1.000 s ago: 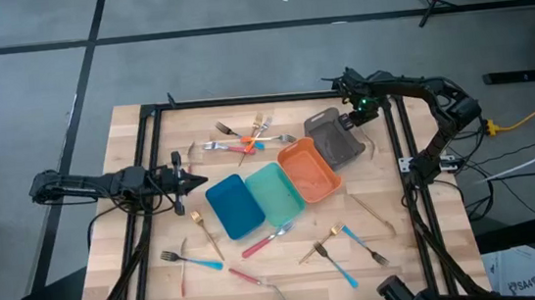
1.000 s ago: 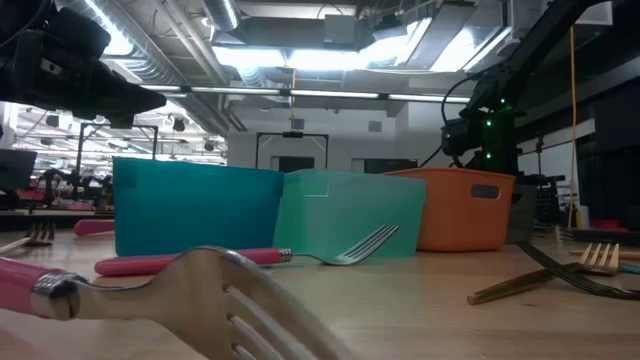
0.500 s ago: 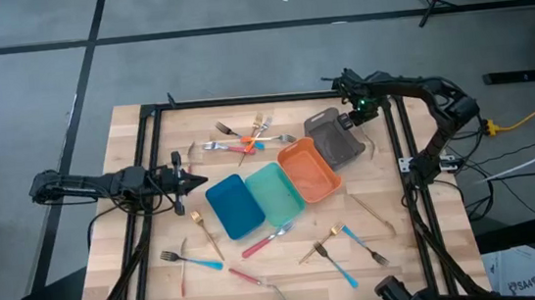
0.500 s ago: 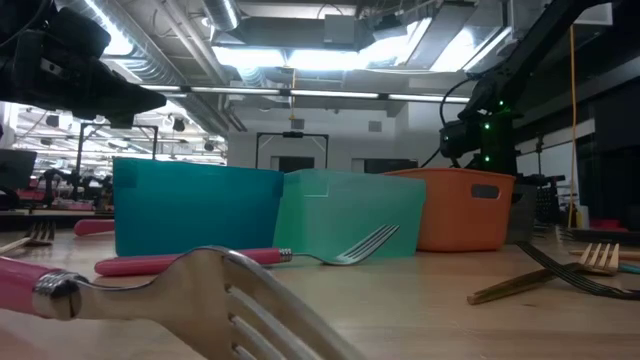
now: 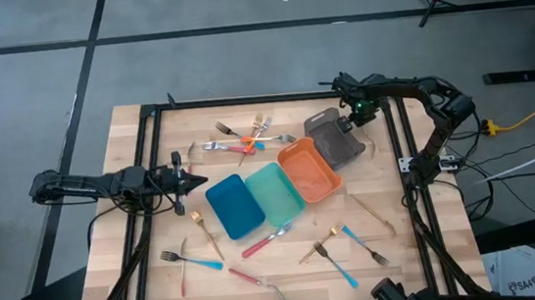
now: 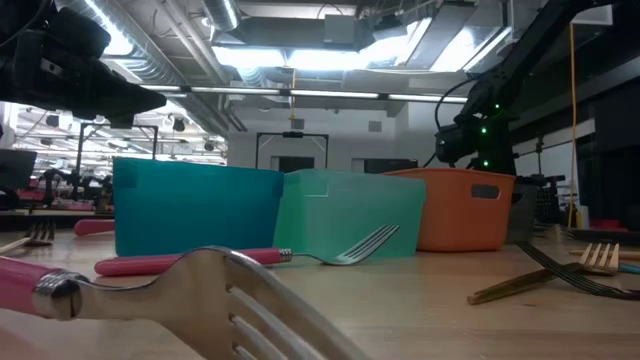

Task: Sort silverware by color (type)
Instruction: Put the orange fork into the black bin

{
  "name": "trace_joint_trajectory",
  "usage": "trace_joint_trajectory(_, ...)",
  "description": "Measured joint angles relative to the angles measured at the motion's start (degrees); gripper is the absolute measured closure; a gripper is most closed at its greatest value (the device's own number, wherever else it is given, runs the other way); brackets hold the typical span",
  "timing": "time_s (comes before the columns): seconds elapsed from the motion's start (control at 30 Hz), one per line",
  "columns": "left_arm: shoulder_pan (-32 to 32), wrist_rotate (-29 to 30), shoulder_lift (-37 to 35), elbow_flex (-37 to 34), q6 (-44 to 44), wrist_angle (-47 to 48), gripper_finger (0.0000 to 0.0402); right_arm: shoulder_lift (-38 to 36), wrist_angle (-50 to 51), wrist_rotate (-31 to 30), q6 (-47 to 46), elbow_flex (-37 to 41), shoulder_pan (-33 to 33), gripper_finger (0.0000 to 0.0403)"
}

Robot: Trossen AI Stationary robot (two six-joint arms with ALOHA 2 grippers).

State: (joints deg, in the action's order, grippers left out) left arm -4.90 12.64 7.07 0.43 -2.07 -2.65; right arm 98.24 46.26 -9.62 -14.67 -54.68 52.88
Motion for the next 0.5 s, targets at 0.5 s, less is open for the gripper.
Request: trace_joint_trajectory(0.5,0.01,0.00,-0.02,0.00,0.00,0.01,0.0401,0.00,1.22,1.14,1.01,-0.45,0.02,0.0401)
